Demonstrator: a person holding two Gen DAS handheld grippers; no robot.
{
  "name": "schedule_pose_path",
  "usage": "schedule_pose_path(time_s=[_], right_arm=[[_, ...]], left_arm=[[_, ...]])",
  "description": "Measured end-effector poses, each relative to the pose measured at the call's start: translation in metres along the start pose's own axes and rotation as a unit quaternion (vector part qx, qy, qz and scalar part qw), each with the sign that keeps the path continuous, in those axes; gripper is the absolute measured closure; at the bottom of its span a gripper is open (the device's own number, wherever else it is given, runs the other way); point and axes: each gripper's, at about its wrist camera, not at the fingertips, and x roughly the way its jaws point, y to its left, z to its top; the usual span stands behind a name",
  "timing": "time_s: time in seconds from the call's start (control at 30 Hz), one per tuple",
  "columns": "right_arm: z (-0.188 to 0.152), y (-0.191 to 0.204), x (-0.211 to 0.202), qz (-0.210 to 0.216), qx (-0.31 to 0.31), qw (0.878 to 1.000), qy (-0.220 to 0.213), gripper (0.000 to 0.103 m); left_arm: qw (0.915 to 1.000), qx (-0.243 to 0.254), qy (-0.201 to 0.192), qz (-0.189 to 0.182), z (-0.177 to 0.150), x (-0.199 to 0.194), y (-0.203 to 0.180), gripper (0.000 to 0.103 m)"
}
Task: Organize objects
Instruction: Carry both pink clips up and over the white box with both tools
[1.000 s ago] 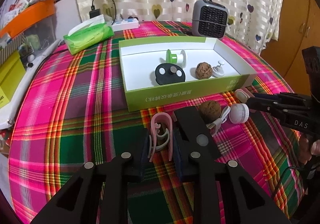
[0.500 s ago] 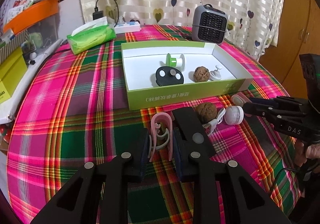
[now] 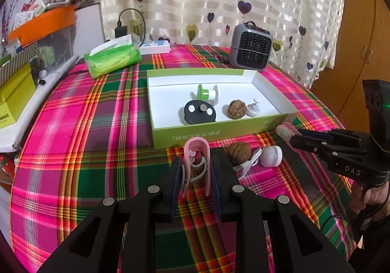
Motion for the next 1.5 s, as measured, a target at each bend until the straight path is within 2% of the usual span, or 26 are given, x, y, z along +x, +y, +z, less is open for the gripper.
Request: schedule_pose_path(time_s=[0.53, 1.5], right_arm=[[0.003, 0.006, -0.009, 0.017, -0.007, 1.000, -0.019, 0.080], [0.026, 0.007, -0.005, 0.018, -0.017, 0.999, -0.035, 0.080]], left_arm=[[0.9999, 0.002, -0.015, -0.003, 0.009, 0.001, -0.017, 0.082], [0.9998, 0.003, -0.018, -0.012, 0.035, 0.020, -0.028, 0.082]])
